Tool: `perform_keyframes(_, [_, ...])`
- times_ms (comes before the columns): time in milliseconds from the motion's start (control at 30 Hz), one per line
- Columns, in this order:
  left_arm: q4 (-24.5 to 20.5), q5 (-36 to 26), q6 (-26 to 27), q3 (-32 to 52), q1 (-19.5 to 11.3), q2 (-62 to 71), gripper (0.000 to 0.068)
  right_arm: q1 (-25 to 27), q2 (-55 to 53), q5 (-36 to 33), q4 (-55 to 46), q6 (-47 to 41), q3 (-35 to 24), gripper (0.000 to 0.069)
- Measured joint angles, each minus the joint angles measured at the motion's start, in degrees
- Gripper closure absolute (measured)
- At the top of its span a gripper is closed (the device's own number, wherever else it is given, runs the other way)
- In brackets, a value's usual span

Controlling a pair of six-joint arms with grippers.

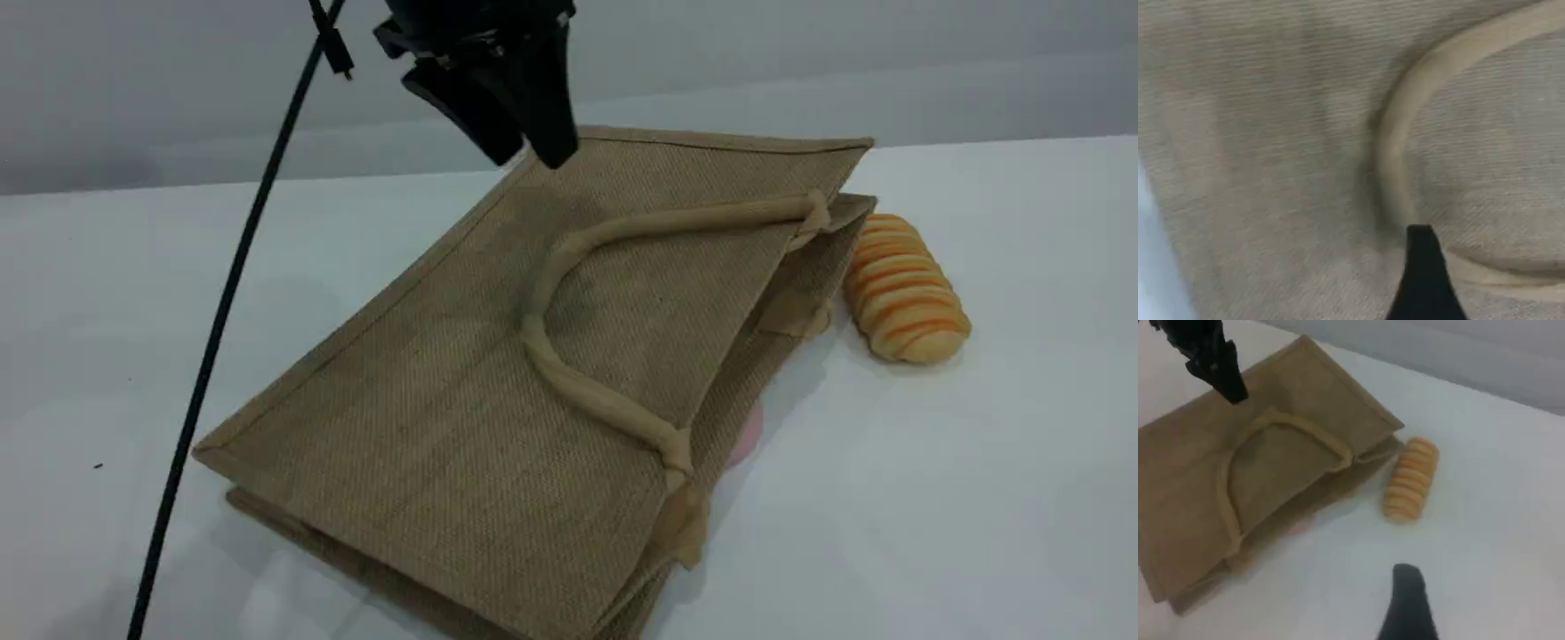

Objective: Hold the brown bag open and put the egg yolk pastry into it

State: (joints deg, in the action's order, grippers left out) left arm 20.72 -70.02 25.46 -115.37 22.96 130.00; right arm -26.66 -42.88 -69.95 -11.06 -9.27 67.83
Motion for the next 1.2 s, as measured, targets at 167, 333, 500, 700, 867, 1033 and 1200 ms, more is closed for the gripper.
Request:
perform_keyframes(167, [0.07,0.00,-0.29,0.00,0.00,-3.33,0.0241,0.00,1.91,0.08,0.05,0.57,-0.35,0.0235])
perform_keyframes(333, [-0.20,-0.05,-2.45,-0.05,0.00,-8.56,0.0241,0.00,6.28,0.06,0.16,1.12,-5.73,0.0235])
perform_keyframes(500, [-1.75,-0.05,-5.20,-0.05,0.34,-15.08,0.0241,0.00,13.33,0.00,0.65,0.77,-15.12,0.0235])
perform_keyframes(700, [-2.80,-0.21,-7.14,-0.05,2.62,-23.57,0.0241,0.00,25.46,4.27,5.05,0.37,-28.37,0.0235])
perform_keyframes(867, [-8.81,-0.12,-10.30,0.71,7.15,-29.30,0.0241,0.00,35.61,8.23,5.29,0.99,-37.15,0.0235])
perform_keyframes(1033, [-13.31,-0.06,-13.38,6.70,13.14,-34.97,0.0241,0.00,41.64,9.09,5.34,1.38,-38.85,0.0235])
perform_keyframes(1200, [-13.67,0.00,-15.20,15.49,18.41,-40.74,0.0241,0.00,41.72,8.91,5.34,1.42,-38.85,0.0235])
